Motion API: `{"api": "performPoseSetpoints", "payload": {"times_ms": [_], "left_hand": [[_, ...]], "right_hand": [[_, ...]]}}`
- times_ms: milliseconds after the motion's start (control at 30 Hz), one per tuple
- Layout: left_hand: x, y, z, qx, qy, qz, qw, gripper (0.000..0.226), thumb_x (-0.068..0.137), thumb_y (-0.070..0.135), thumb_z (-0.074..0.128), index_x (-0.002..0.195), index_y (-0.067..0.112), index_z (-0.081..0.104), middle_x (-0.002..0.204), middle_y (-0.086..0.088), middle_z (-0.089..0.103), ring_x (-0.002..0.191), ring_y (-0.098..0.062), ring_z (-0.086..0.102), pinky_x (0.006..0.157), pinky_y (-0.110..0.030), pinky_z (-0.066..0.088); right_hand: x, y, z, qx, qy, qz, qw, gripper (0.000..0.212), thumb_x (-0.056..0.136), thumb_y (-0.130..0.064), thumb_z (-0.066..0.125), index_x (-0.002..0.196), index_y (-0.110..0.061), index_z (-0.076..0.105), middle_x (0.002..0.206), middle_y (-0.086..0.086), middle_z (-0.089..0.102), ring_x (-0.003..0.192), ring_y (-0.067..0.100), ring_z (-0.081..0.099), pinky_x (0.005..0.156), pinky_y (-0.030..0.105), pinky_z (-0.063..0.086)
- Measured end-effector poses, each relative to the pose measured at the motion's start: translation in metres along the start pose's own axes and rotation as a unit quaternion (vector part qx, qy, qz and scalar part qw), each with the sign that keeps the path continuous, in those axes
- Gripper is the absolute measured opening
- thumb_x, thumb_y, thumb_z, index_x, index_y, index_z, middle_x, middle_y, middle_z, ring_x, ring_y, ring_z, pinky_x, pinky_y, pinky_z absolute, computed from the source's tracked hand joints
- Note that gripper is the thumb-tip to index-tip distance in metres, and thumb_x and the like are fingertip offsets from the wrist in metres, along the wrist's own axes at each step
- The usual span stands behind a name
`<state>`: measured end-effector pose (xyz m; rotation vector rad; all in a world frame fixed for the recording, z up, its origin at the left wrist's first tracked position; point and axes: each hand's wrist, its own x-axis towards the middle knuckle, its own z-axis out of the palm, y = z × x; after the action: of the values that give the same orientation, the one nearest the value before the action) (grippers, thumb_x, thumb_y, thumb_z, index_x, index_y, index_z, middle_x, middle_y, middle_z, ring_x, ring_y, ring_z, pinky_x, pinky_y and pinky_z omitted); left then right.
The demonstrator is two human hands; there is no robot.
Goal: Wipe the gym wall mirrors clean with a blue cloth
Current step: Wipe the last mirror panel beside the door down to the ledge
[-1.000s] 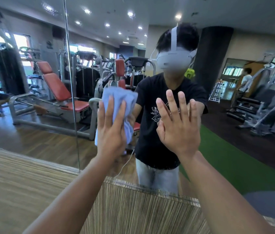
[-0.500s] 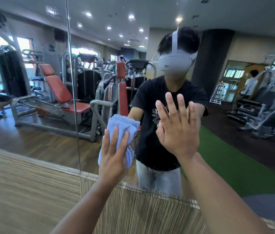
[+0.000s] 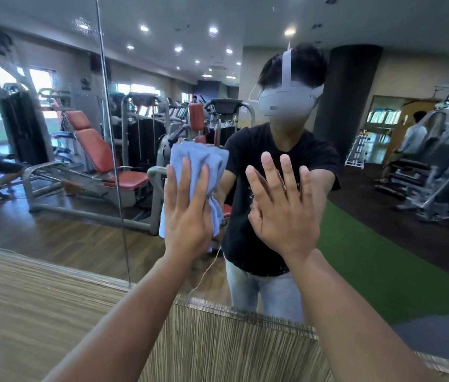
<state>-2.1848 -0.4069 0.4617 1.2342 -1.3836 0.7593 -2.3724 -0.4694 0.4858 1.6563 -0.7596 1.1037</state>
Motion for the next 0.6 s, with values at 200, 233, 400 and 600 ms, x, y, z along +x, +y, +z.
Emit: {"api": "performPoseSetpoints", "payload": {"times_ms": [200,233,400,600], "left_hand": [[-0.034,-0.006,-0.003,0.018,-0.045,0.019,0.999,0.049,0.110,0.031,0.032,0.153,0.009,0.038,0.162,-0.024,0.024,0.153,-0.044,0.008,0.123,-0.055,0.018],[-0.034,-0.006,-0.003,0.020,-0.051,0.013,0.998,0.049,0.110,0.033,0.031,0.153,0.010,0.037,0.162,-0.023,0.023,0.153,-0.044,0.008,0.124,-0.054,0.018],[-0.024,0.010,-0.010,0.012,-0.022,0.040,0.999,0.046,0.109,0.023,0.035,0.146,-0.003,0.043,0.168,-0.010,0.010,0.155,-0.032,-0.004,0.109,-0.075,0.027],[-0.003,0.025,0.005,0.006,-0.010,-0.047,0.999,0.050,0.105,0.021,0.035,0.155,0.015,0.031,0.165,-0.019,0.014,0.153,-0.043,0.003,0.117,-0.066,0.021]], "right_hand": [[0.000,0.002,-0.001,0.012,-0.013,-0.007,1.000,0.059,0.100,-0.029,0.044,0.158,-0.021,0.039,0.165,0.010,0.032,0.152,0.036,0.031,0.122,0.057,0.028],[0.001,0.003,-0.002,0.015,-0.015,-0.009,1.000,0.058,0.101,-0.029,0.043,0.159,-0.021,0.039,0.166,0.009,0.032,0.152,0.036,0.030,0.122,0.056,0.026],[0.004,0.004,-0.012,0.052,-0.043,0.000,0.998,0.063,0.099,-0.027,0.044,0.161,-0.019,0.034,0.168,0.009,0.026,0.155,0.035,0.024,0.125,0.055,0.020],[-0.003,0.048,-0.038,0.069,-0.069,0.008,0.995,0.062,0.096,-0.025,0.046,0.157,-0.015,0.040,0.167,0.013,0.028,0.154,0.041,0.024,0.121,0.064,0.023]]}}
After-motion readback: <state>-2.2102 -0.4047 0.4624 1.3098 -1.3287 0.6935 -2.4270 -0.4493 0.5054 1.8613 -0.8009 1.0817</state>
